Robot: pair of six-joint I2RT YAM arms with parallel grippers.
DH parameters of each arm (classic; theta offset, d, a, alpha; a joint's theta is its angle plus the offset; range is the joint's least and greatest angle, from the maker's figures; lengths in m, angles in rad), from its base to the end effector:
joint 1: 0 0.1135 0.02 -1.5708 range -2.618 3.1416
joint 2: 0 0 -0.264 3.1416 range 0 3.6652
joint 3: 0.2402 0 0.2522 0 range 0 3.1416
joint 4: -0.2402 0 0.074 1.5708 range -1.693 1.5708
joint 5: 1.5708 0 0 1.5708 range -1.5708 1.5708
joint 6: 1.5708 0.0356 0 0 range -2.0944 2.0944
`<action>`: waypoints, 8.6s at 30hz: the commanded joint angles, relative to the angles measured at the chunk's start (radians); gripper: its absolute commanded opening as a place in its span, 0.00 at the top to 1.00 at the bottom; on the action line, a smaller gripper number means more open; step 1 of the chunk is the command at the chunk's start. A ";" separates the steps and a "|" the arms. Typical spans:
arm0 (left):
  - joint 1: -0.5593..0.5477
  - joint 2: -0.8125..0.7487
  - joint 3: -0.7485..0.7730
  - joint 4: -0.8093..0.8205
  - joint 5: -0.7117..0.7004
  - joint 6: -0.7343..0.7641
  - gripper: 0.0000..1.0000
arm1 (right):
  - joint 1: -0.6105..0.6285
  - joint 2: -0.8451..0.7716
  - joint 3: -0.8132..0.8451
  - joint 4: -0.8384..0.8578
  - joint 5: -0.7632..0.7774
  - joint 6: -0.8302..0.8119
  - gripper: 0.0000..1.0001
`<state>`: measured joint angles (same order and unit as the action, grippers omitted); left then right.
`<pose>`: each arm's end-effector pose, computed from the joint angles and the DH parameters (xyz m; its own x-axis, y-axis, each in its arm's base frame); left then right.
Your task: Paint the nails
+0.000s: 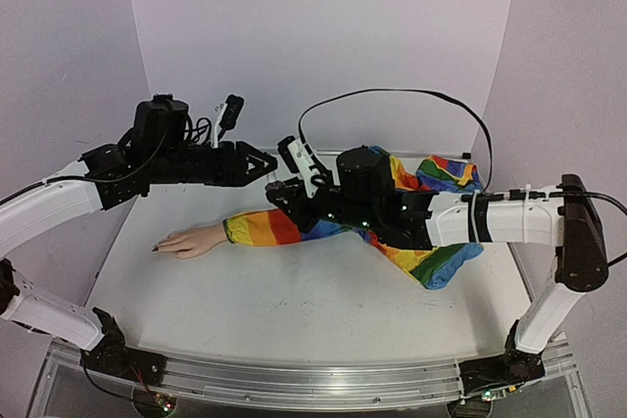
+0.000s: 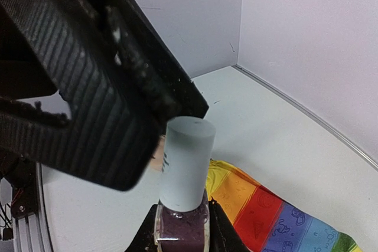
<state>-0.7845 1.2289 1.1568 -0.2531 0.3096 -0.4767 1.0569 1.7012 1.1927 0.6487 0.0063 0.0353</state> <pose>0.1922 -0.2072 0.3699 -0.6034 -0.0152 -0.7973 0.6757 0.5213 -0.5213 0.1998 0.3535 0.3237 0.0380 0.1392 -0.9895 -0.8696 0.4924 0.0358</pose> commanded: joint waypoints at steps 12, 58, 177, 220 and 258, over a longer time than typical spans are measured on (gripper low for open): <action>0.004 0.034 0.060 0.017 -0.017 0.012 0.69 | 0.014 0.005 0.076 0.042 0.030 -0.027 1.00; 0.078 -0.117 -0.164 0.302 0.613 0.203 0.32 | -0.221 -0.176 -0.118 0.522 -0.928 0.317 1.00; 0.075 0.076 0.025 0.130 0.165 -0.082 0.69 | -0.021 0.021 0.113 -0.023 -0.022 -0.007 1.00; 0.085 -0.184 -0.109 0.118 0.449 0.346 0.15 | -0.164 -0.170 -0.010 0.111 -0.774 0.102 1.00; 0.031 -0.002 -0.004 0.126 0.062 0.029 0.71 | 0.012 0.016 0.160 -0.054 0.023 -0.069 1.00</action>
<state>-0.7391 1.2232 1.0977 -0.1654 0.3862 -0.4686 1.0618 1.7187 1.2938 0.5388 0.0048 -0.0296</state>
